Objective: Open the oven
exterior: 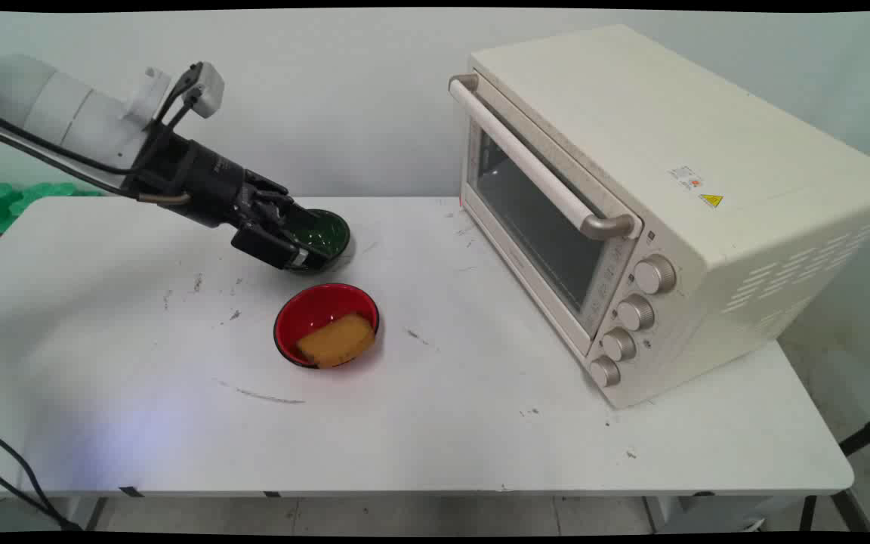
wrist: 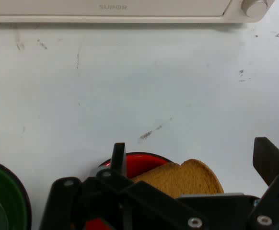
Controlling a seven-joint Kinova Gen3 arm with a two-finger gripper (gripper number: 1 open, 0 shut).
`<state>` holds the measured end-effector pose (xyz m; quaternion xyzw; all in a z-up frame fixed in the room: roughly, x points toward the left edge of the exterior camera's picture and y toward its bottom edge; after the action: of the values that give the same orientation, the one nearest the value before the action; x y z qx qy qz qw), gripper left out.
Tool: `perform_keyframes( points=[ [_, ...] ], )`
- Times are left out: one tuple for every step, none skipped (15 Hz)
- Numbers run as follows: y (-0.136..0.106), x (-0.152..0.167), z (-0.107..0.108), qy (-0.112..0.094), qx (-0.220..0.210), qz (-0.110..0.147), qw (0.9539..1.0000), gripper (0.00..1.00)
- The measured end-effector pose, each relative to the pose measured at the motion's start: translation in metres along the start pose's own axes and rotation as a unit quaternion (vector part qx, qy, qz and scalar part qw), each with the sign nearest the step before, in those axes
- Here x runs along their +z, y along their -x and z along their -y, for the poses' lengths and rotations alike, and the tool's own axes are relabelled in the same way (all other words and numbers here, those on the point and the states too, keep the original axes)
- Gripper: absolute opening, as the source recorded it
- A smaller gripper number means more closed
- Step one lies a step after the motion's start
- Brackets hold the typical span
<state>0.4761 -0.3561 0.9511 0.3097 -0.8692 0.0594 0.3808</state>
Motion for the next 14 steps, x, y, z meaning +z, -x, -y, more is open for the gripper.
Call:
perform_keyframes(
  points=[
    [0.000,0.000,0.000,0.000,-0.001,0.001,1.0000,1.00],
    [0.000,-0.001,-0.001,0.000,-0.001,0.002,1.0000,1.00],
    [0.000,-0.001,-0.001,0.000,-0.002,0.003,1.0000,1.00],
    [-0.001,-0.001,-0.001,0.000,-0.003,0.003,1.0000,1.00],
    [-0.001,-0.002,-0.002,0.000,-0.005,0.004,1.0000,1.00],
    [-0.004,-0.003,-0.002,0.000,-0.007,0.004,1.0000,1.00],
    [-0.007,-0.004,-0.002,-0.001,-0.009,0.004,0.9999,1.00],
    [-0.010,-0.005,-0.002,-0.002,-0.012,0.003,0.9999,1.00],
    [-0.014,-0.006,-0.002,-0.003,-0.014,0.002,0.9999,1.00],
    [-0.020,-0.006,-0.002,-0.004,-0.017,0.001,0.9998,1.00],
    [-0.026,-0.007,-0.002,-0.006,-0.021,0.000,0.9998,1.00],
    [-0.032,-0.007,-0.001,-0.007,-0.024,-0.001,0.9997,1.00],
    [-0.039,-0.008,-0.001,-0.008,-0.027,-0.002,0.9996,1.00],
    [-0.046,-0.008,0.000,-0.009,-0.029,-0.003,0.9995,1.00]
  ],
)
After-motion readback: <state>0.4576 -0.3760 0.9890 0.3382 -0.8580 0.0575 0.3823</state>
